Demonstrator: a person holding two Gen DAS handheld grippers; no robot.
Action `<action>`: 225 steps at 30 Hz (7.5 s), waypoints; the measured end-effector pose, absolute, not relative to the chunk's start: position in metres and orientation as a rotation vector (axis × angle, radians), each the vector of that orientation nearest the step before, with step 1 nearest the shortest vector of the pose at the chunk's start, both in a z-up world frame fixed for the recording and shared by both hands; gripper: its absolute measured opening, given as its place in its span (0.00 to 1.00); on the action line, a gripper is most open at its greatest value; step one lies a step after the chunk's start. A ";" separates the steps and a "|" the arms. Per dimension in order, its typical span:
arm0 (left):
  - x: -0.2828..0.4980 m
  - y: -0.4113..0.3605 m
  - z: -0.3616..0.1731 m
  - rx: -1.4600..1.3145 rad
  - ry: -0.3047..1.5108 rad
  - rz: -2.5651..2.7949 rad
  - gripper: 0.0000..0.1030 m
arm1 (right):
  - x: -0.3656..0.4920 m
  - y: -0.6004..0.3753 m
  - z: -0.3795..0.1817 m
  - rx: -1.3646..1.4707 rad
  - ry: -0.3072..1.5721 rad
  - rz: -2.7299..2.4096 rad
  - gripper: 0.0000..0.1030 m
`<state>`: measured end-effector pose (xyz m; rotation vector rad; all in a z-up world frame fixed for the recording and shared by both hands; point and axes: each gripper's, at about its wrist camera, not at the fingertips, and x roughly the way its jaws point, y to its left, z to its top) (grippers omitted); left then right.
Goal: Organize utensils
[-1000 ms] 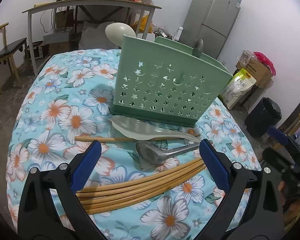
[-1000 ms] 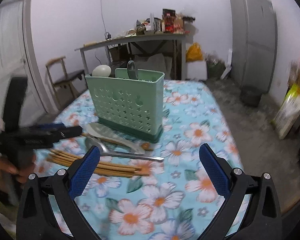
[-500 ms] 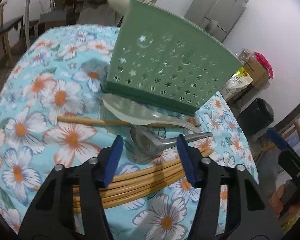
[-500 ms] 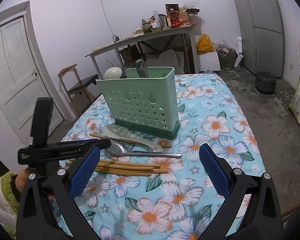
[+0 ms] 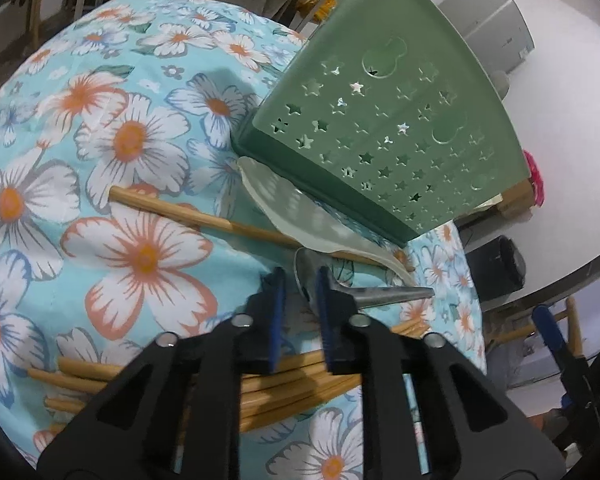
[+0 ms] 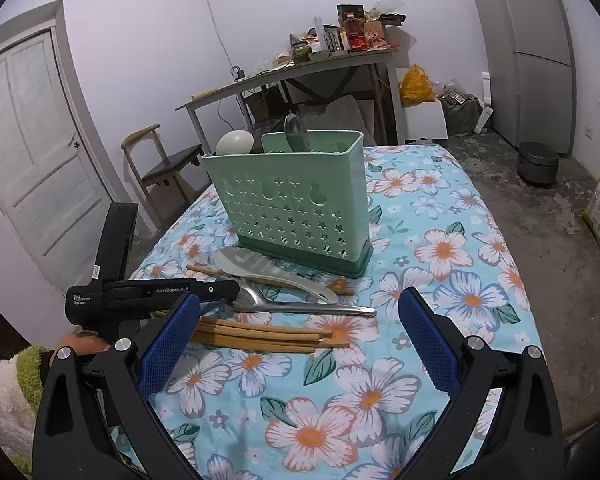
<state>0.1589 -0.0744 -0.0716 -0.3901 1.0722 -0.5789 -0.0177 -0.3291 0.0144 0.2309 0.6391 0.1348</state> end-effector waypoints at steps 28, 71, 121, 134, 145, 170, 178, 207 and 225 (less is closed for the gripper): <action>0.099 0.006 0.018 -0.494 0.809 -0.608 0.01 | -0.019 -0.326 0.038 0.220 0.555 0.128 0.94; 0.087 0.145 0.028 -0.525 0.632 -0.274 0.01 | 0.109 -0.168 -0.021 -0.243 0.822 0.261 0.44; 0.064 0.153 0.042 -0.534 0.589 -0.221 0.01 | 0.045 -0.207 0.060 -0.097 0.621 0.209 0.04; 0.057 0.144 0.059 -0.512 0.566 -0.210 0.01 | 0.008 -0.250 0.116 0.112 0.465 0.277 0.04; 0.051 0.135 0.084 -0.487 0.529 -0.230 0.01 | -0.018 -0.286 0.142 0.270 0.352 0.338 0.04; 0.070 0.088 0.135 -0.399 0.436 -0.260 0.01 | -0.021 -0.313 0.141 0.327 0.321 0.378 0.04; 0.075 0.074 0.150 -0.386 0.411 -0.247 0.01 | -0.017 -0.321 0.140 0.335 0.313 0.412 0.04; 0.161 -0.065 0.140 0.008 0.488 -0.245 0.01 | -0.031 -0.374 0.121 0.445 0.256 0.377 0.04; 0.165 -0.055 0.118 -0.131 0.531 -0.346 0.56 | -0.025 -0.377 0.116 0.438 0.287 0.344 0.04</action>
